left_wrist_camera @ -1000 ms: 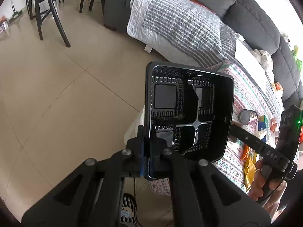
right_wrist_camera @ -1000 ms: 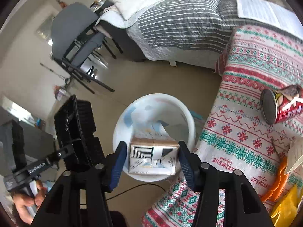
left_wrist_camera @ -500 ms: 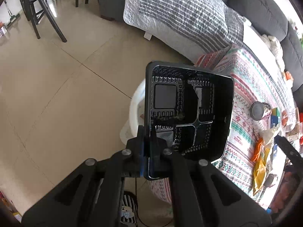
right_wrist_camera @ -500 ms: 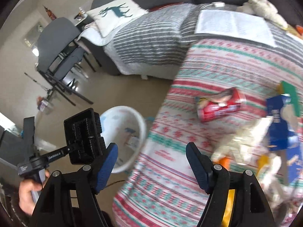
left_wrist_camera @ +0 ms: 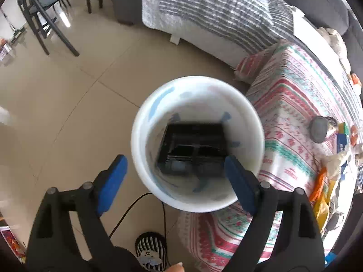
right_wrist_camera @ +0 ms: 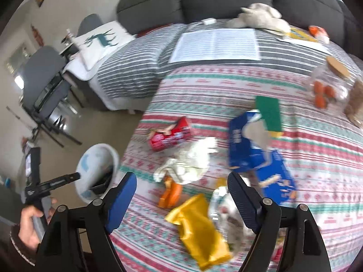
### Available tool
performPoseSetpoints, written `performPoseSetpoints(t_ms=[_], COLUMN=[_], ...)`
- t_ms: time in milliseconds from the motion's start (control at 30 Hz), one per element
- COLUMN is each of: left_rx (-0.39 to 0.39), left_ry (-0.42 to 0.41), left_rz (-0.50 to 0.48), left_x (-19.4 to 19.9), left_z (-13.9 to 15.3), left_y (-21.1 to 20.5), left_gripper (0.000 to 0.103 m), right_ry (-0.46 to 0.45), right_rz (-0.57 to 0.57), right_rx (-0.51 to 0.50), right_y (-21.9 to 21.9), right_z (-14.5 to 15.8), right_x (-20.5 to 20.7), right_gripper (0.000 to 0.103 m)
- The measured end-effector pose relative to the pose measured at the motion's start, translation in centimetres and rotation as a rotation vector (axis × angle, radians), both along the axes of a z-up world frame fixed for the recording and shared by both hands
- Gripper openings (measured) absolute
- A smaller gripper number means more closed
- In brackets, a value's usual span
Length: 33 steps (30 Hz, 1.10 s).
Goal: Collect trash
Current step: 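Drop the black tray into the bin with left tool while right tool grasps a carton, then grasp the crumpled white tissue with the left tool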
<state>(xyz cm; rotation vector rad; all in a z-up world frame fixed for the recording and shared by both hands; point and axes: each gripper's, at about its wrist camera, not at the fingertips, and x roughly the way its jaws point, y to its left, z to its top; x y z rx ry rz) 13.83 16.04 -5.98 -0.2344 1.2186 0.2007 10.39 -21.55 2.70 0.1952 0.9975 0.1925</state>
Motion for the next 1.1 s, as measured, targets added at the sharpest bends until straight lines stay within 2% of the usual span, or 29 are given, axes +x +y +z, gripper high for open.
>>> performPoseSetpoints(t_ms=[267, 600, 767, 900, 1033, 1100], left_rx=[0.000, -0.042, -0.072, -0.063, -0.039, -0.044], left_ry=[-0.007, -0.045, -0.059, -0.086, -0.119, -0.137], left_rz=[-0.105, -0.373, -0.468, -0.540, -0.586, -0.601], left_x=[-0.8, -1.0, -0.3, 0.6, 1.4, 1.7], left_z=[1.2, 3.1, 2.9, 2.4, 2.0, 1.8], left_y=[-4.3, -15.7, -20.8, -24.0, -26.0, -26.3], left_gripper=[0.090, 0.090, 0.090, 0.090, 0.083, 0.075], right_ry=[0.041, 0.123, 0.145, 0.166, 0.182, 0.189], right_rz=[-0.093, -0.230, -0.284, -0.297, -0.283, -0.274], right_rx=[-0.044, -0.070, -0.054, -0.061, -0.077, -0.082], right_y=[-5.4, -12.7, -15.3, -16.4, -17.0, -17.1], right_z=[-0.4, -2.1, -3.2, -4.4, -5.5, -6.0], right_x=[-1.3, -3.3, -3.7, -3.4, -2.7, -2.3], right_gripper=[0.084, 0.085, 0.085, 0.085, 0.085, 0.085])
